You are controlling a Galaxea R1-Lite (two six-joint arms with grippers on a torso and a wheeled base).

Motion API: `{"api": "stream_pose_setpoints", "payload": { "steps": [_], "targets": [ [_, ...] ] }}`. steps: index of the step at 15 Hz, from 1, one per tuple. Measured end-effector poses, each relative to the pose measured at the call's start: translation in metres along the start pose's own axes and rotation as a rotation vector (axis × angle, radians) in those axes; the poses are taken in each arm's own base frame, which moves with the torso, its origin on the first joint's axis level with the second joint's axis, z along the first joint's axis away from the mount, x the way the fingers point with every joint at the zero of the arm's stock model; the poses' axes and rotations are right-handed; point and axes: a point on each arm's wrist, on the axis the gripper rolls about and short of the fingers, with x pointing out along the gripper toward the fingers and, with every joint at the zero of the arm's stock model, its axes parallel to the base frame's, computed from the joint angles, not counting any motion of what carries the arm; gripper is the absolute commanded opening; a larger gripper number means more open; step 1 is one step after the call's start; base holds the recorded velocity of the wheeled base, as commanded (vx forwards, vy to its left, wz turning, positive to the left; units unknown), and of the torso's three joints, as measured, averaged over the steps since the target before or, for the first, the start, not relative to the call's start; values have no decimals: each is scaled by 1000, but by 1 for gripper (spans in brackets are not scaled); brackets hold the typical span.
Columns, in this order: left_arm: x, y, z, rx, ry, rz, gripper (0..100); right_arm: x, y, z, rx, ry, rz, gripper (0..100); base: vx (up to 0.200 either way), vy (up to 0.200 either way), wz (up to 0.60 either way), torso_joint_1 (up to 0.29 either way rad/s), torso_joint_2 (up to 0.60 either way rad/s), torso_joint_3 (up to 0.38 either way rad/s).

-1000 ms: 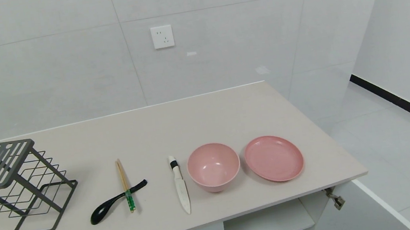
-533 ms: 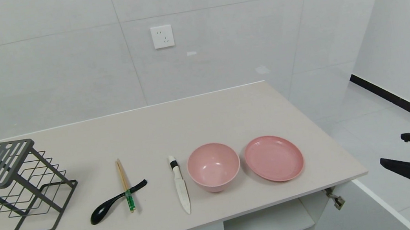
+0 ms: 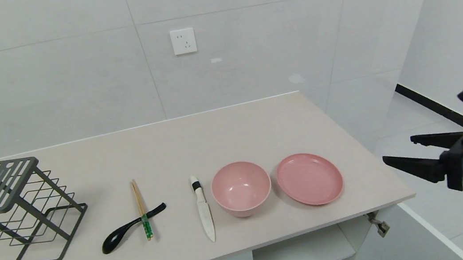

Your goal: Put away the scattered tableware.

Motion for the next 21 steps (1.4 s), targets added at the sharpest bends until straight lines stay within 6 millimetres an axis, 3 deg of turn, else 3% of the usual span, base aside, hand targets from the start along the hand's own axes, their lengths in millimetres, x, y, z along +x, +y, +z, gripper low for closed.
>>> {"api": "stream_pose_setpoints", "payload": {
  "steps": [5,21],
  "targets": [
    [0,0,0,0,0,0,100,48,-4,-2,4,105,-9,100,0,0,0,0,0,0],
    [0,0,0,-5,0,0,100,152,-42,-32,23,149,-48,100,0,0,0,0,0,0]
  ]
}}
